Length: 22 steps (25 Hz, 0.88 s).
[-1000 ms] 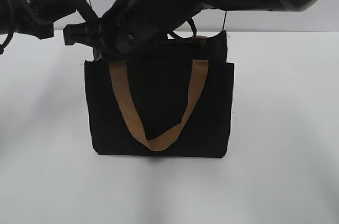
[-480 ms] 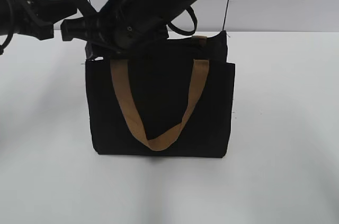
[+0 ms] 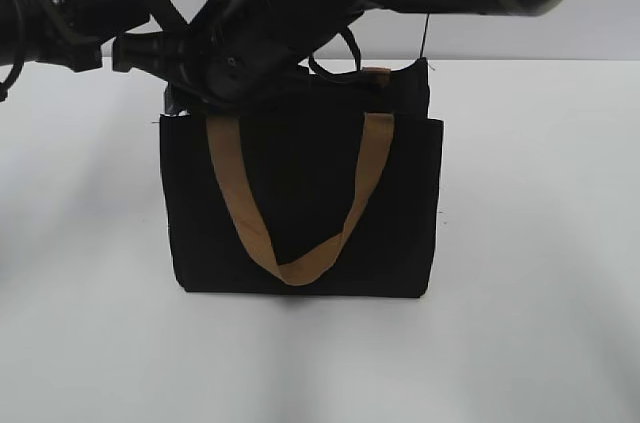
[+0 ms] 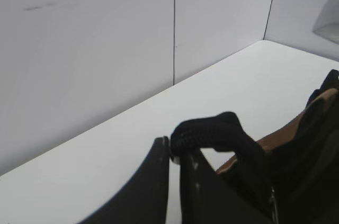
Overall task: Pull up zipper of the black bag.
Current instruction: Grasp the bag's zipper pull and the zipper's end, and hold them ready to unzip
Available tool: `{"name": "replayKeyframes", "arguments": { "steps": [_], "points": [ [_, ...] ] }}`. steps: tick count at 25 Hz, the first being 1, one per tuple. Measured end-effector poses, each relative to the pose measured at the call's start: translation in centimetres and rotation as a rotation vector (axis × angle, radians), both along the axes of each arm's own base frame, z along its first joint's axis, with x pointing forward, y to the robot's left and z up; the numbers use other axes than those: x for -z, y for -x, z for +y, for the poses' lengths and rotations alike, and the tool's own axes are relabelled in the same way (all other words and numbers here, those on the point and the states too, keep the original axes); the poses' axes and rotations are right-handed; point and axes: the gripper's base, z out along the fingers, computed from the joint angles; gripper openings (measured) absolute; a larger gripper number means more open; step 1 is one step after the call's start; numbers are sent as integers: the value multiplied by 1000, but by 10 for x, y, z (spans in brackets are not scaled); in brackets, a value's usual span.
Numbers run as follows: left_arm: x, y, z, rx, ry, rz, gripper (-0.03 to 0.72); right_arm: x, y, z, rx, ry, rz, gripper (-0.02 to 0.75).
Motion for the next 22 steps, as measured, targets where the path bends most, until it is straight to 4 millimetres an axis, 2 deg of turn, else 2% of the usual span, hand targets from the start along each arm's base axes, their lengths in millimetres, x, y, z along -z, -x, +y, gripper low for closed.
{"name": "replayKeyframes", "arguments": {
  "steps": [2, 5, 9, 13, 17, 22],
  "points": [
    [0, 0, 0, 3, 0, 0, 17, 1, -1, 0, 11, 0, 1, 74],
    [0, 0, -1, 8, 3, 3, 17, 2, -2, -1, 16, 10, -4, -6],
    [1, 1, -1, 20, -6, 13, 17, 2, 0, -3, 10, 46, 7, -13],
    [6, 1, 0, 5, -40, 62, 17, -9, 6, -10, -24, 90, -2, -13],
    [14, 2, 4, -40, -82, 173, 17, -30, 14, -16, -75, 96, -31, -14],
    [14, 9, 14, -182, -54, 369, 17, -31, 24, -14, -192, 99, 1, -14]
  ]
}}
